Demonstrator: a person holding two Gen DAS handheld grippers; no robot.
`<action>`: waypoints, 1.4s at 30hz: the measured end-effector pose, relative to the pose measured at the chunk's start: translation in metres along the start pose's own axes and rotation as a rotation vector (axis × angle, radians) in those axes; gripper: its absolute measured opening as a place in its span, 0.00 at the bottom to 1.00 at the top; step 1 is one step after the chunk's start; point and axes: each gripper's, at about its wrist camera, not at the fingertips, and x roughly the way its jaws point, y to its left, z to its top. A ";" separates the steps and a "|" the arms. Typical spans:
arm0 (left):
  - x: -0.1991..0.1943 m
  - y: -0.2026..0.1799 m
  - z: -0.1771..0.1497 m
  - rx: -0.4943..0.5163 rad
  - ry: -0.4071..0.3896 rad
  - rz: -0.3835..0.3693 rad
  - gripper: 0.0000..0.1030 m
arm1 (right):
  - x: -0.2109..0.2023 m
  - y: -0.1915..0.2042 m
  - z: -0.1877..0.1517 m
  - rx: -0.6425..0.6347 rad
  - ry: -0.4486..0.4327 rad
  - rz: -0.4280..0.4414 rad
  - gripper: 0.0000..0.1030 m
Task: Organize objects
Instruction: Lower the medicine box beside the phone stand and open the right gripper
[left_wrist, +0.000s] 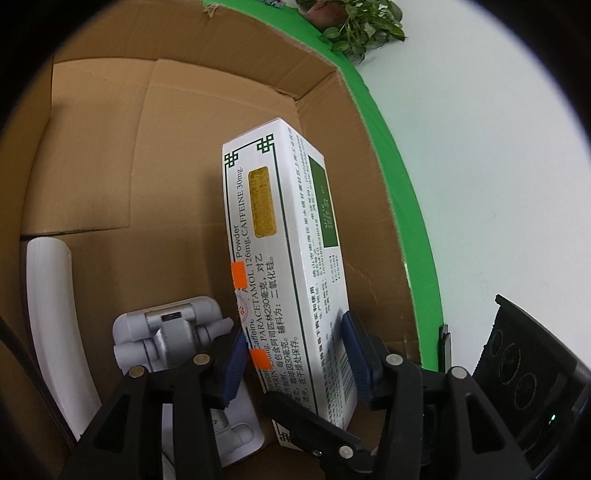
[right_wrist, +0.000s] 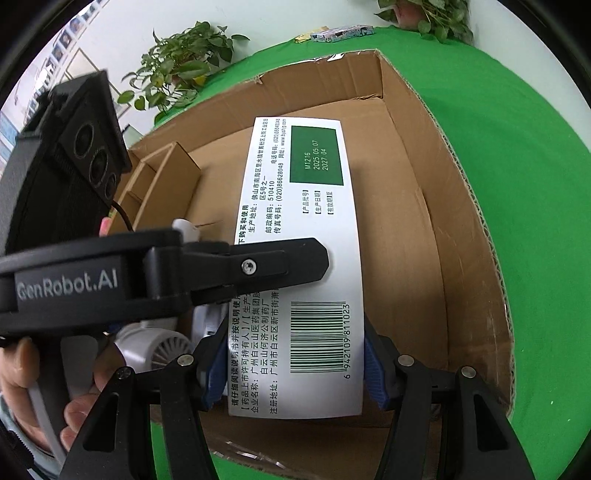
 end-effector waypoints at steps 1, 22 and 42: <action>-0.001 0.000 0.000 -0.001 0.004 0.001 0.47 | -0.001 0.001 -0.003 -0.007 0.000 -0.005 0.56; -0.103 -0.019 -0.038 0.143 -0.256 0.204 0.47 | 0.013 0.014 -0.008 -0.099 0.061 -0.101 0.65; -0.150 0.022 -0.175 0.190 -0.789 0.773 0.80 | -0.058 0.072 -0.096 -0.182 -0.501 -0.165 1.00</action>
